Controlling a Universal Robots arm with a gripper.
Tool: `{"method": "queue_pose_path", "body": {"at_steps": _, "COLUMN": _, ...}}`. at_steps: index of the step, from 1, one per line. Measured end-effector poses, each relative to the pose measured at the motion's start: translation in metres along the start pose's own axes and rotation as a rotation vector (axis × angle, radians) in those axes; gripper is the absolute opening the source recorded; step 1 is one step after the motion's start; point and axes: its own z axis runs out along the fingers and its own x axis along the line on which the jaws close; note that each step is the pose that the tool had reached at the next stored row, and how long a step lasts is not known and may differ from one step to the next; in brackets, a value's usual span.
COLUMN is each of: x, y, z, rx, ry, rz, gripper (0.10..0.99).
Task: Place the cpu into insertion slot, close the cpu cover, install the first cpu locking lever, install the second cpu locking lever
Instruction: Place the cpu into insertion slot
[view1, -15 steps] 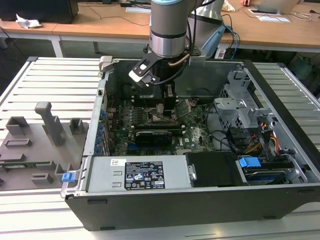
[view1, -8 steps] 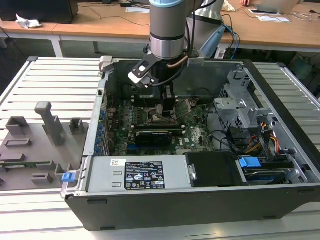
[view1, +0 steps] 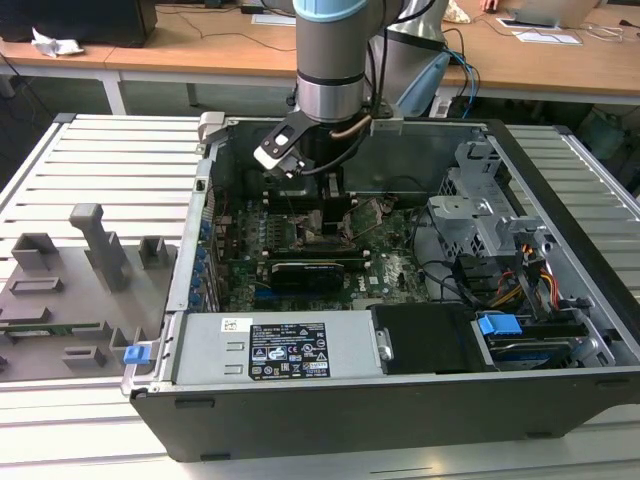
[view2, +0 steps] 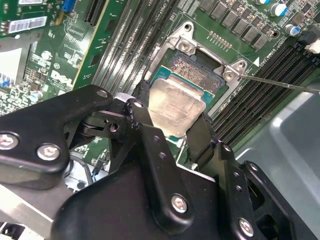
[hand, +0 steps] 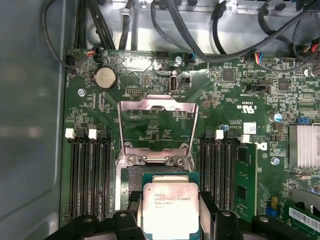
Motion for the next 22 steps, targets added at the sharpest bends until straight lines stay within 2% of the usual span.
{"method": "queue_pose_path", "body": {"at_steps": 5, "x": 0.0009, "y": -0.0014, "z": 0.0053, "rx": 0.0, "ry": 0.0027, "rz": 0.0, "gripper": 0.541}}
{"method": "queue_pose_path", "body": {"at_steps": 14, "x": 0.0022, "y": -0.0015, "z": 0.008, "rx": 0.0, "ry": 0.0086, "rz": 0.0, "gripper": 0.541}}
{"method": "queue_pose_path", "body": {"at_steps": 17, "x": 0.0029, "y": -0.0019, "z": 0.0135, "rx": 0.002, "ry": 0.0096, "rz": -0.001, "gripper": 0.541}}
{"method": "queue_pose_path", "body": {"at_steps": 22, "x": 0.0058, "y": -0.0032, "z": 0.0165, "rx": 0.003, "ry": 0.0105, "rz": 0.006, "gripper": 0.541}}
